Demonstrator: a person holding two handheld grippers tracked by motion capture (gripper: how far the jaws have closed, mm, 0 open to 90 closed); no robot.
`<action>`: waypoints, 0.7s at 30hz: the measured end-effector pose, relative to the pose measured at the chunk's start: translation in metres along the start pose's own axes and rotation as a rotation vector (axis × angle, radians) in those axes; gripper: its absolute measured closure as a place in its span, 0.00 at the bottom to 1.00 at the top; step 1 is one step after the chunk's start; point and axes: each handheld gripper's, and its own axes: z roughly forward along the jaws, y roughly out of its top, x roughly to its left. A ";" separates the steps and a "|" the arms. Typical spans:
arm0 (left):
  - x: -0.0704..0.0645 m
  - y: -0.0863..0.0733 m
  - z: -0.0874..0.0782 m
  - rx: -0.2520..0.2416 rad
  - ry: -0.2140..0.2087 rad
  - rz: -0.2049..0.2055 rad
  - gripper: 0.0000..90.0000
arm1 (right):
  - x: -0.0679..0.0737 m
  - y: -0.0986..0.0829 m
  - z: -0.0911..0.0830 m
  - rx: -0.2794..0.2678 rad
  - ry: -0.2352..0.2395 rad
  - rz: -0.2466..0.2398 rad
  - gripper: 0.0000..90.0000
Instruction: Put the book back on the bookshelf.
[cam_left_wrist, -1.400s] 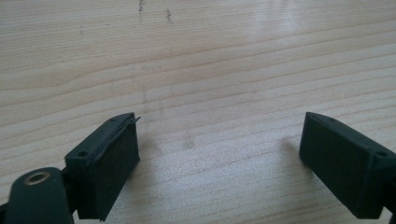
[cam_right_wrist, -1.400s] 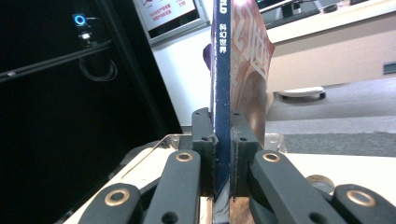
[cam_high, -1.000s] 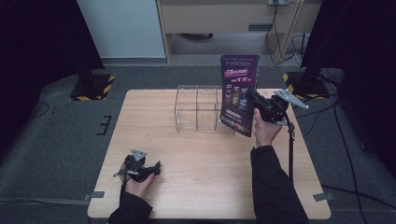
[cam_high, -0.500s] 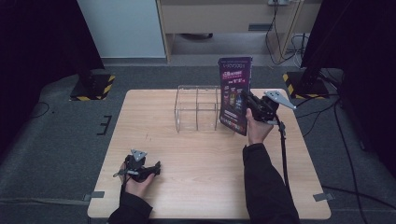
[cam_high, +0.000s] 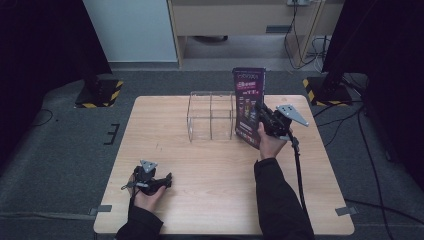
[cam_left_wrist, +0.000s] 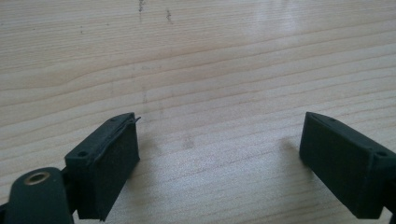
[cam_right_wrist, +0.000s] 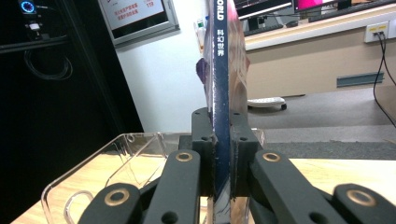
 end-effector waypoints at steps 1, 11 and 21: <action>0.000 0.000 0.000 0.000 0.000 0.000 0.12 | 0.001 -0.002 -0.001 -0.005 -0.004 0.000 0.94; 0.000 0.000 0.000 0.000 0.000 0.000 0.12 | 0.008 -0.017 -0.014 -0.038 0.002 -0.020 0.93; 0.000 0.000 0.000 0.000 0.000 0.000 0.12 | 0.010 -0.020 -0.023 0.029 0.002 -0.029 0.93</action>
